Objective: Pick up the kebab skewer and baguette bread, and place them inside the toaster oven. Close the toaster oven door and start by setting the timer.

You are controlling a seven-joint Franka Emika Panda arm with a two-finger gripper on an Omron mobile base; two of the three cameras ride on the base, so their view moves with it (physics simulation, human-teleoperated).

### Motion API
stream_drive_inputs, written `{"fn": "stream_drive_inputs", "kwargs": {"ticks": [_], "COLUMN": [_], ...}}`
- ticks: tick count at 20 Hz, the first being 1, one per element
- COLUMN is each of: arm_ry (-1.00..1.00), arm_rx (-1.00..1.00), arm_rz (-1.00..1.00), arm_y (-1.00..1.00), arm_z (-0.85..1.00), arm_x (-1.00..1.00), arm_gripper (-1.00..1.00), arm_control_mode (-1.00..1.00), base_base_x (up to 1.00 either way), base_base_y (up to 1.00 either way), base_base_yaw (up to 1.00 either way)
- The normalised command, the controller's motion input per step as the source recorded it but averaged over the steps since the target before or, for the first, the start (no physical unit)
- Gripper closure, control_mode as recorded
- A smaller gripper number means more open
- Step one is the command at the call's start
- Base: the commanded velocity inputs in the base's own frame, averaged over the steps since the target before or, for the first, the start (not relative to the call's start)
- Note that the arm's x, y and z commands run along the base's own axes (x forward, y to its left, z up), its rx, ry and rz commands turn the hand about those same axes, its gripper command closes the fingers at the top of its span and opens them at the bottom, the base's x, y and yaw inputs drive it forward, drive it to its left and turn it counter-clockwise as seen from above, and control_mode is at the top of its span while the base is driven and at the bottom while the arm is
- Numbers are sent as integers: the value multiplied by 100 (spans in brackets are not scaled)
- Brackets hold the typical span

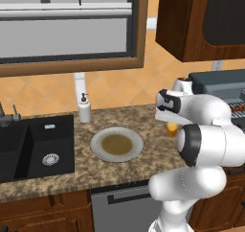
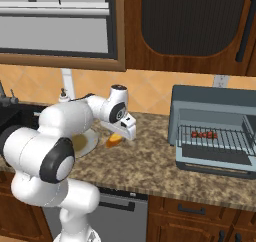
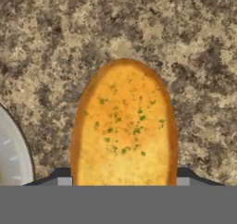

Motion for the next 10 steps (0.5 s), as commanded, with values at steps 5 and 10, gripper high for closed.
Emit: {"fn": "stream_drive_inputs", "kwargs": {"ticks": [5,10], "arm_ry": [2,1], "arm_rx": [1,4], "arm_rz": [-18,-21], "arm_y": [-76,-79], "arm_z": [35,35], "arm_x": [-26,-42], "arm_gripper": [100,100], "arm_control_mode": [-100,-100], "base_base_x": [0,0], "base_base_y": [0,0], "base_base_yaw": [0,0]}}
